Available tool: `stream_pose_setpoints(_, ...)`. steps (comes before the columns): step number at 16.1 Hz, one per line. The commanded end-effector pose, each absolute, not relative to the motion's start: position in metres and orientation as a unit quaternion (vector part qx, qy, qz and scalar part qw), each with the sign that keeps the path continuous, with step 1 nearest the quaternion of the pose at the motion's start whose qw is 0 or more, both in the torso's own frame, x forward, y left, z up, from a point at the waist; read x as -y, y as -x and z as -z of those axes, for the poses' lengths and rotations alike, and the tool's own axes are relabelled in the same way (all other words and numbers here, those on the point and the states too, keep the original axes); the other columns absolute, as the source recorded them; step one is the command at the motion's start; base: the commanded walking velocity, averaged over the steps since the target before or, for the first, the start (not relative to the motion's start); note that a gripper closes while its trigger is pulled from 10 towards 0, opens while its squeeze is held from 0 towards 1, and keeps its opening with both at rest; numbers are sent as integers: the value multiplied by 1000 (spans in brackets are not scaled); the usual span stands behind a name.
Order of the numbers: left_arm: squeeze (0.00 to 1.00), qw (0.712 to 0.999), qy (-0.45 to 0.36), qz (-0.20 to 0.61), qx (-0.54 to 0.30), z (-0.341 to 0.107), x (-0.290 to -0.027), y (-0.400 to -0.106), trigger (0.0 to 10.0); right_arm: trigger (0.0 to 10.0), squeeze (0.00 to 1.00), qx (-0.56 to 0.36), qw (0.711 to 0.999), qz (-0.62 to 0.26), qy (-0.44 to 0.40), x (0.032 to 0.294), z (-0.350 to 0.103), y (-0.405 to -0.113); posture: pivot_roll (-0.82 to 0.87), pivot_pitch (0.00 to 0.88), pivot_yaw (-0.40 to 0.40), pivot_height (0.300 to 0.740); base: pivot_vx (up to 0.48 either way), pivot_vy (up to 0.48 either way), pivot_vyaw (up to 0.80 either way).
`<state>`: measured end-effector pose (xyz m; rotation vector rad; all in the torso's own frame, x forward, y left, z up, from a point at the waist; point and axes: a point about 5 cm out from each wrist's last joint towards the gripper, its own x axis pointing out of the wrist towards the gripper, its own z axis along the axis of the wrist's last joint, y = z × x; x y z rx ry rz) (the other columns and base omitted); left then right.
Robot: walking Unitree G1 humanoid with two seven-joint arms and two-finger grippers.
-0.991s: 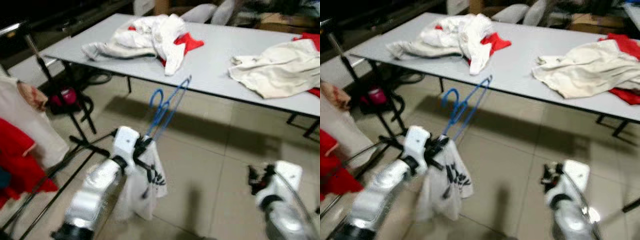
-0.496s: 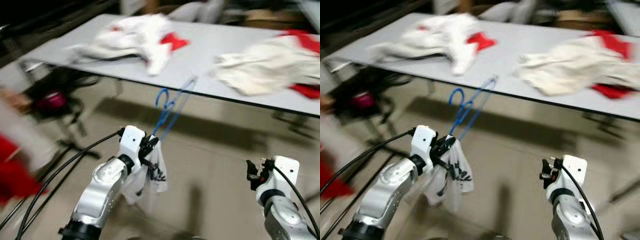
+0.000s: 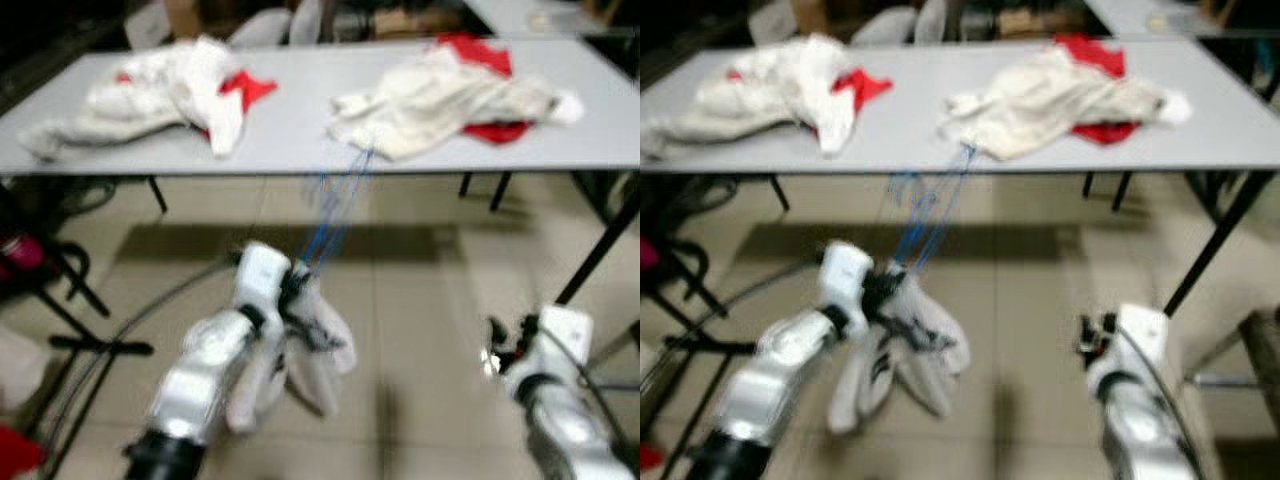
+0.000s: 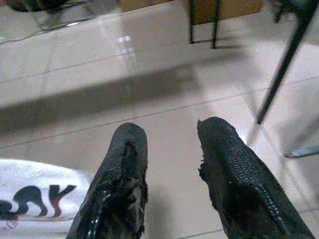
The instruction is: Hang hanger
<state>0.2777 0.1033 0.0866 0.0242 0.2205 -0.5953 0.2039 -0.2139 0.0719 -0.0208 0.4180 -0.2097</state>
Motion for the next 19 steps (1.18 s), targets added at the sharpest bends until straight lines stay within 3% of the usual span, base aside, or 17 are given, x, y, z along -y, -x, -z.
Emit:
stream_pose_setpoints(1, 0, 956, -32, 279, -88, -95, -114, -283, 10000, 10000, 0, -202, 975, 89, 1, 204, -72, -207, -69, 0, 90, 740, 0, 0, -800)
stream_pose_setpoints(3, 0, 956, -47, 279, -83, -97, -113, -286, 10000, 10000, 0, -201, 975, 90, 0, 206, -71, -210, -57, 0, 82, 740, 0, -480, -800)
stream_pose_setpoints(7, 0, 957, -32, 273, -96, -92, -118, -283, 10000, 10000, 0, -203, 976, 79, 3, 201, -68, -214, -59, 0, 80, 740, 0, 477, -800)
stream_pose_setpoints(11, 0, 961, -46, 258, -89, -92, -119, -287, 10000, 10000, 0, -201, 976, 79, 14, 203, -70, -213, -82, 0, 58, 740, 0, -287, -800)
stream_pose_setpoints(12, 0, 966, -23, 235, -107, -87, -121, -285, 10000, 10000, 0, -202, 977, 68, 20, 203, -71, -215, -80, 0, 52, 740, 0, 480, -800)
stream_pose_setpoints(14, 0, 967, -24, 231, -105, -87, -121, -284, 10000, 10000, 0, -204, 976, 69, 20, 207, -69, -217, -46, 0, 14, 740, 0, 480, 0)
stream_pose_setpoints(19, 0, 970, -42, 221, -94, -93, -126, -286, 10000, 10000, 0, -201, 978, 45, 37, 202, -71, -230, -56, 0, 15, 740, 0, 0, -160)
